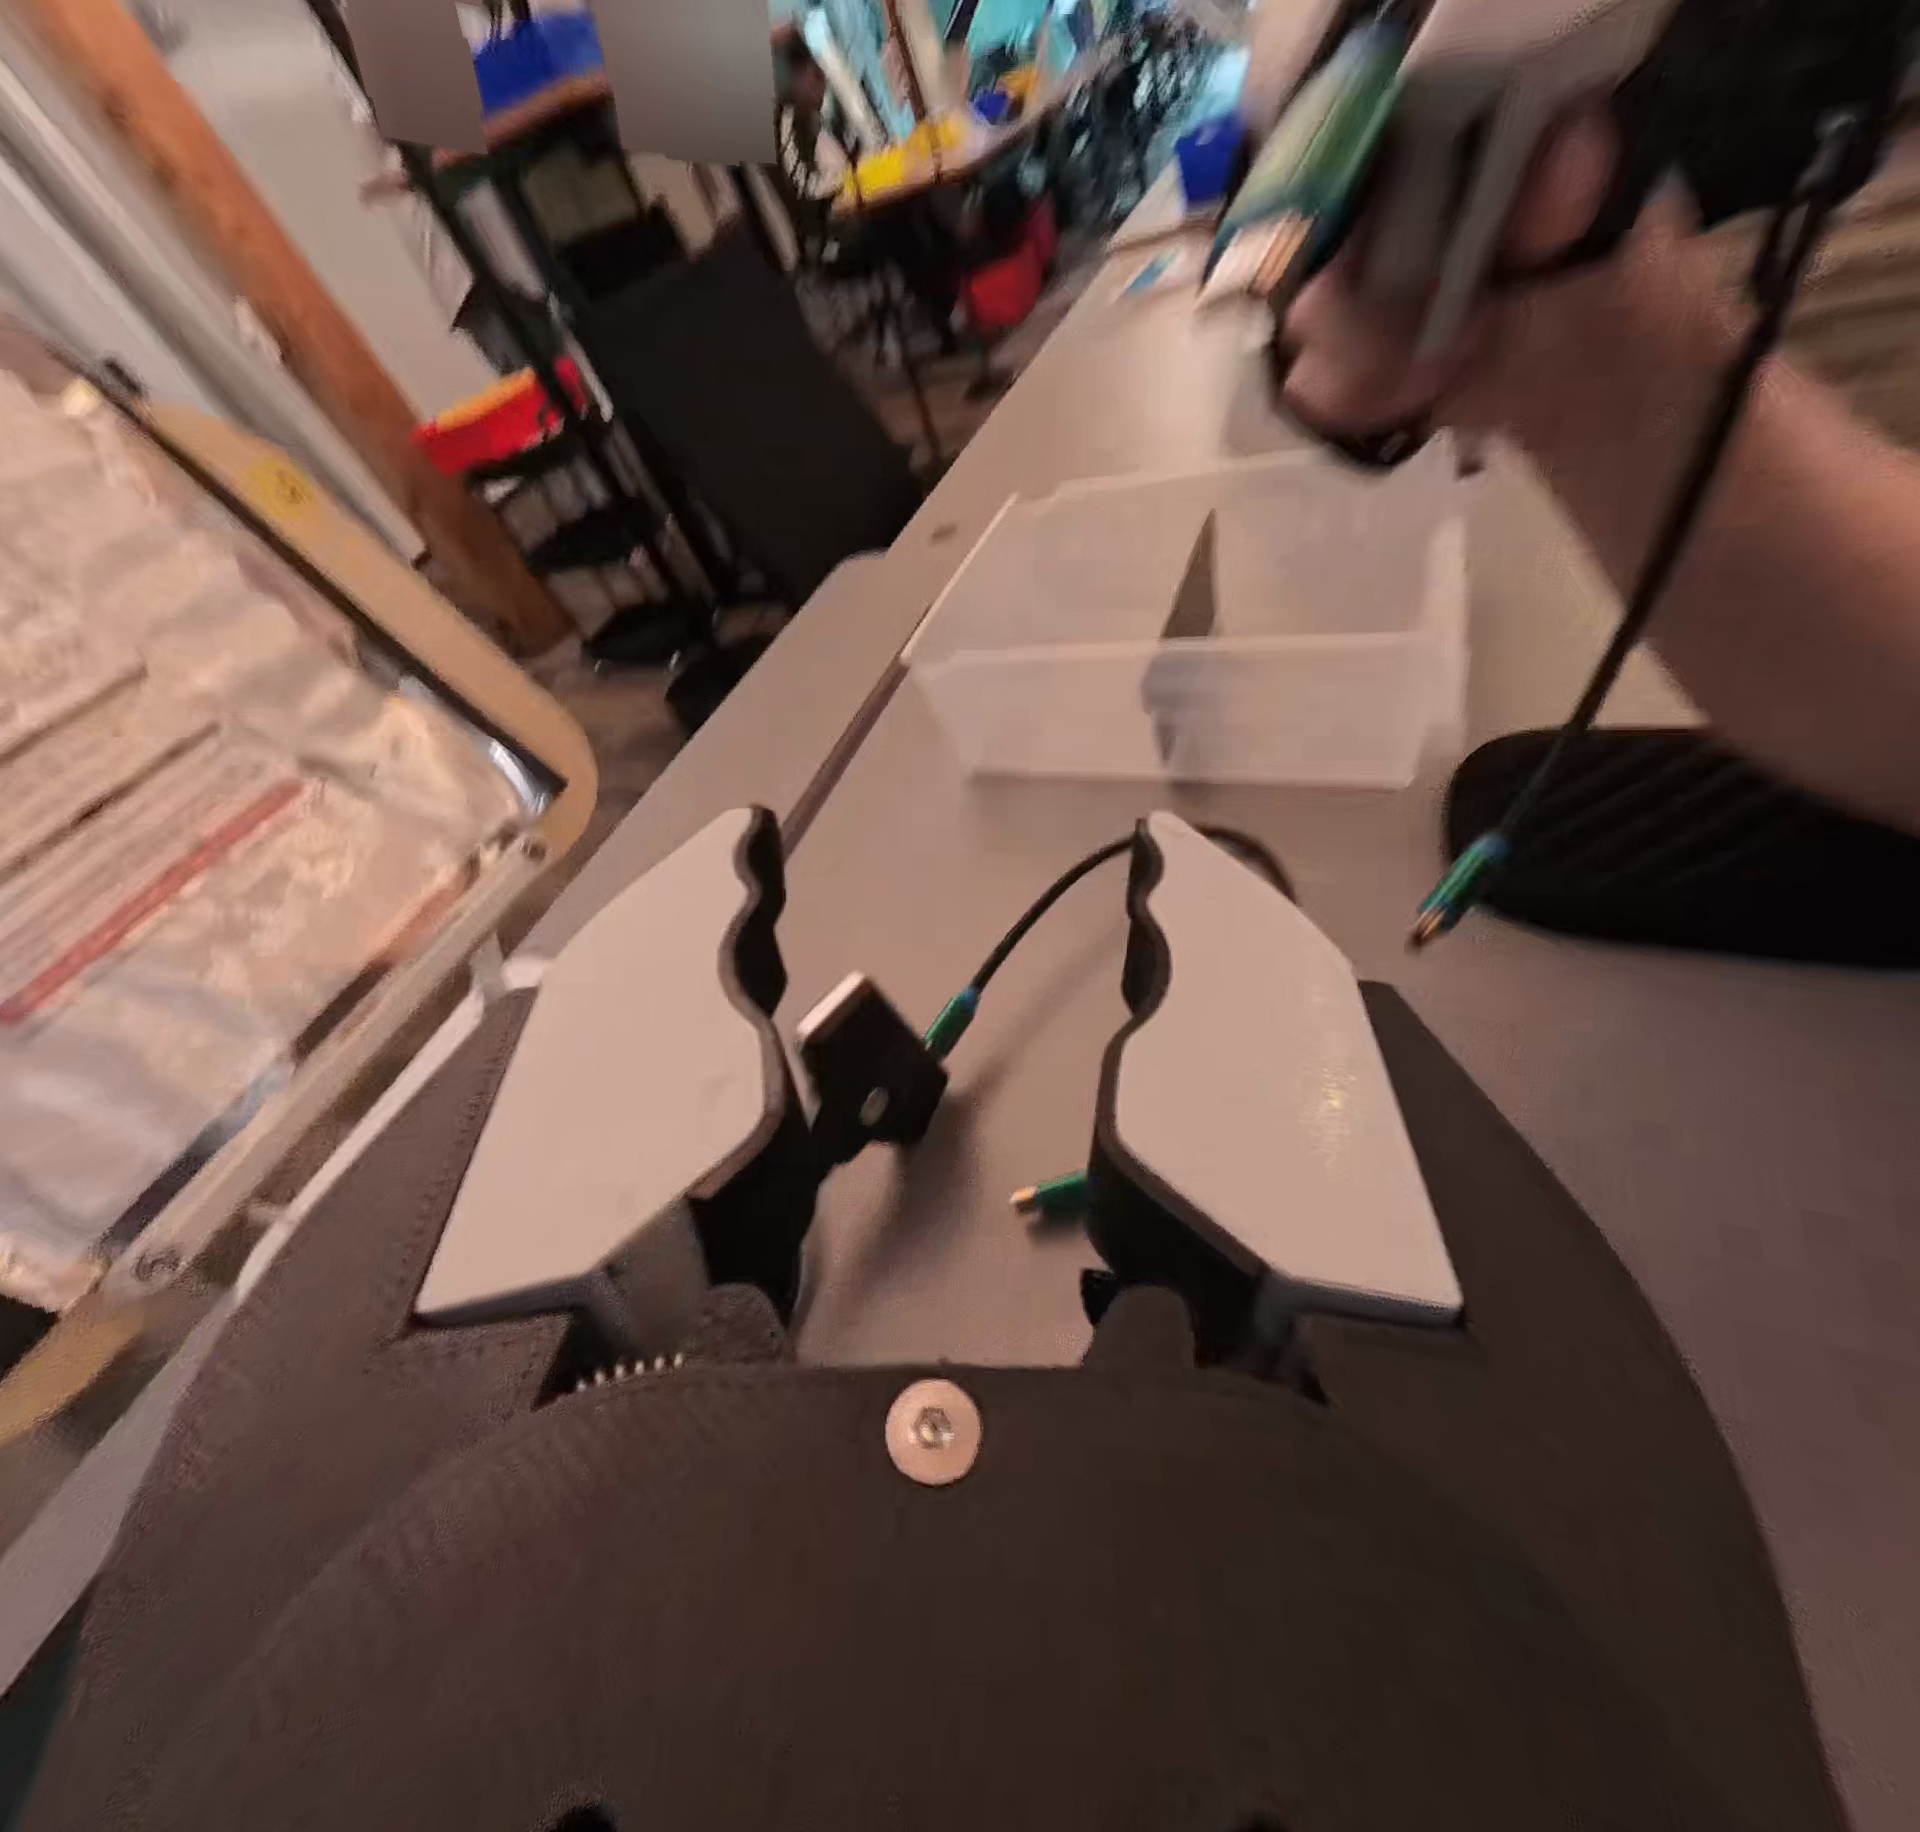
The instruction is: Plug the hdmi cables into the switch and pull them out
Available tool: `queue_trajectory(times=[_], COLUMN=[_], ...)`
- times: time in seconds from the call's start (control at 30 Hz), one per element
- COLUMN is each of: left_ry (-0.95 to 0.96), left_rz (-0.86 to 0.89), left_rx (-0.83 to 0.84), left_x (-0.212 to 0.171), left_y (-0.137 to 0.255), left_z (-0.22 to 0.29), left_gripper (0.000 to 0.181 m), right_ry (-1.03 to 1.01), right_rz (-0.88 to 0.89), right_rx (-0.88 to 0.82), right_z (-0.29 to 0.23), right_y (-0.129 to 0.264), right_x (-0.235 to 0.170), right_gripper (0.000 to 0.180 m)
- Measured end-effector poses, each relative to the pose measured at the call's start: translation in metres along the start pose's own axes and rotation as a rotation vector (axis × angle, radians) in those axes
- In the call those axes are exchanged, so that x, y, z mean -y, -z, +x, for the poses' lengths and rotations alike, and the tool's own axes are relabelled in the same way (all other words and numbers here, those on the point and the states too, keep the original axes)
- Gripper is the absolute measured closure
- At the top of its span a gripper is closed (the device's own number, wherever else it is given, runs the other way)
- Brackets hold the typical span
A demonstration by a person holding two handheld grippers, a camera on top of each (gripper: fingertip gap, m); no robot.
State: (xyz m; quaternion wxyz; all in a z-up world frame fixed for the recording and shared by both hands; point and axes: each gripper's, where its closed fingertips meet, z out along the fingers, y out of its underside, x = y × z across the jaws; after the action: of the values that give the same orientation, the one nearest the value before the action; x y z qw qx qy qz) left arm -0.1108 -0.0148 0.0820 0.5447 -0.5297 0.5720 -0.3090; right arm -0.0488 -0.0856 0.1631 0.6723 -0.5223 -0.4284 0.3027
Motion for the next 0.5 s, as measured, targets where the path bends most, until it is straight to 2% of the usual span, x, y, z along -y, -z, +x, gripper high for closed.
queue_trajectory(times=[0.1, 0.23, 0.33, 0.5], left_ry=[0.013, -0.12, -0.205, -0.224], left_rz=[-0.129, -0.455, -0.568, -0.681], left_rx=[0.062, 0.091, -0.022, -0.248], left_x=[-0.043, -0.108, -0.129, -0.151], left_y=[-0.023, -0.061, -0.089, -0.116], left_z=[-0.018, -0.046, -0.051, -0.038], left_gripper=[0.117, 0.119, 0.12, 0.122], right_ry=[0.043, 0.062, 0.048, 0.022], right_rz=[0.007, 0.041, 0.069, 0.11], right_rx=[-0.041, -0.071, -0.081, -0.094], right_z=[0.002, 0.005, 0.008, 0.014], right_y=[0.021, 0.043, 0.054, 0.069], right_x=[0.014, 0.029, 0.034, 0.04], right_gripper=[0.168, 0.169, 0.169, 0.169])
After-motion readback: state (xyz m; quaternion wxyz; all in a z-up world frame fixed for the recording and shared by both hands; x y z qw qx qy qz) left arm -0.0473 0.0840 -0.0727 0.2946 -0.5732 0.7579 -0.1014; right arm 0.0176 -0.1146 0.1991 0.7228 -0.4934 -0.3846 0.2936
